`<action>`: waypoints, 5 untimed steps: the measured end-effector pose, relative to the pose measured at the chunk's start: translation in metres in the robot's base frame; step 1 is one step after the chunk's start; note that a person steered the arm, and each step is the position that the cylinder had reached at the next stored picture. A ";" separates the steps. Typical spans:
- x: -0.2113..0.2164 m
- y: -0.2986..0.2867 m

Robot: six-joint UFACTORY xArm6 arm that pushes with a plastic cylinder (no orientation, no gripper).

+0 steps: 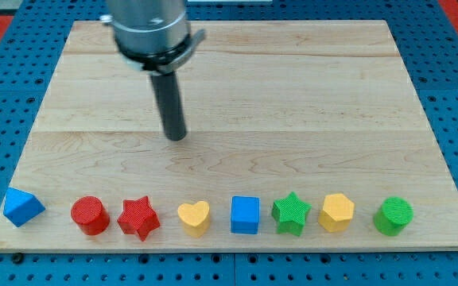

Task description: Push the yellow hexagon towards up

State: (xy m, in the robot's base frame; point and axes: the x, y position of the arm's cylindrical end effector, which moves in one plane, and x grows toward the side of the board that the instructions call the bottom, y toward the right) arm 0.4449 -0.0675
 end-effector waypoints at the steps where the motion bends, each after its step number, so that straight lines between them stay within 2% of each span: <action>1: -0.016 0.031; 3: -0.012 0.178; 5: 0.030 0.309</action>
State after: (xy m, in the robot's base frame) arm 0.4746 0.2412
